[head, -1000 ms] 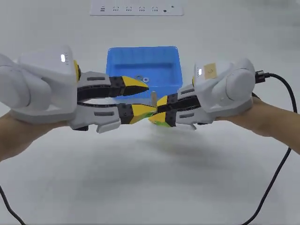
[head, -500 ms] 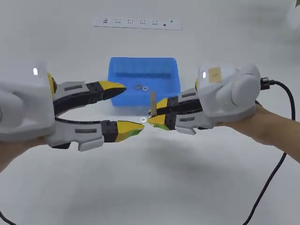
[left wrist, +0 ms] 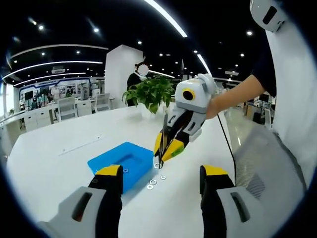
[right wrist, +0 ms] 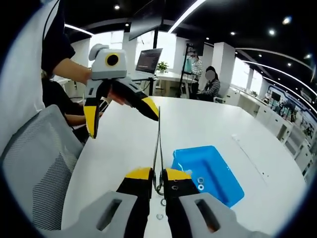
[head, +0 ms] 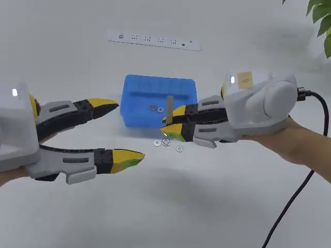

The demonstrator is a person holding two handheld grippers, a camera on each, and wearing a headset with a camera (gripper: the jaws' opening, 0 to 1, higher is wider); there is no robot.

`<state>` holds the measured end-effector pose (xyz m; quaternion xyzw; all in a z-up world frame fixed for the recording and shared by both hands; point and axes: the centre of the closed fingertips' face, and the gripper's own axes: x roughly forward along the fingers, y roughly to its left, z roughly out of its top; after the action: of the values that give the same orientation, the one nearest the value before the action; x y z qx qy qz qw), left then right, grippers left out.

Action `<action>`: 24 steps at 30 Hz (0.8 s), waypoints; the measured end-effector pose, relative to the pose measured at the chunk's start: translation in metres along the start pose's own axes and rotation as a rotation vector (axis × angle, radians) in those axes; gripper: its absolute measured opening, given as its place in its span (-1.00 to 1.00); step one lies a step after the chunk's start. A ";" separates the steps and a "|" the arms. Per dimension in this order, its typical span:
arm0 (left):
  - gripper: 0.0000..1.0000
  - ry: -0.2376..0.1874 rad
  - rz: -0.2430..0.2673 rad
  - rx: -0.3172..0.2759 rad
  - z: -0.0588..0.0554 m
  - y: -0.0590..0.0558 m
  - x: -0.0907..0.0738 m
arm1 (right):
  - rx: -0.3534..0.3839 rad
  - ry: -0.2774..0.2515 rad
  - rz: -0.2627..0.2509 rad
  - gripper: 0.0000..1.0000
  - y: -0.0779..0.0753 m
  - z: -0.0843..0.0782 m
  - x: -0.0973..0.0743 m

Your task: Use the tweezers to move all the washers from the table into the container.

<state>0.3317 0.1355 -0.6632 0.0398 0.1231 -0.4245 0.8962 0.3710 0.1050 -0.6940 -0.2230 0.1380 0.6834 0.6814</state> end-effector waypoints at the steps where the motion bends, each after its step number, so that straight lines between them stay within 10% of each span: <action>1: 0.37 -0.003 0.005 -0.003 -0.001 0.001 -0.002 | -0.004 -0.003 -0.002 -0.81 -0.002 0.003 0.000; 16: 0.95 -0.010 0.076 -0.087 -0.009 0.013 -0.021 | -0.019 -0.052 -0.048 -0.81 -0.058 0.033 0.009; 24: 0.99 -0.013 0.108 -0.090 -0.008 0.019 -0.030 | 0.010 -0.042 -0.063 -0.81 -0.090 0.016 0.029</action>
<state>0.3265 0.1716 -0.6634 0.0033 0.1340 -0.3698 0.9194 0.4593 0.1411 -0.6840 -0.2095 0.1200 0.6653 0.7065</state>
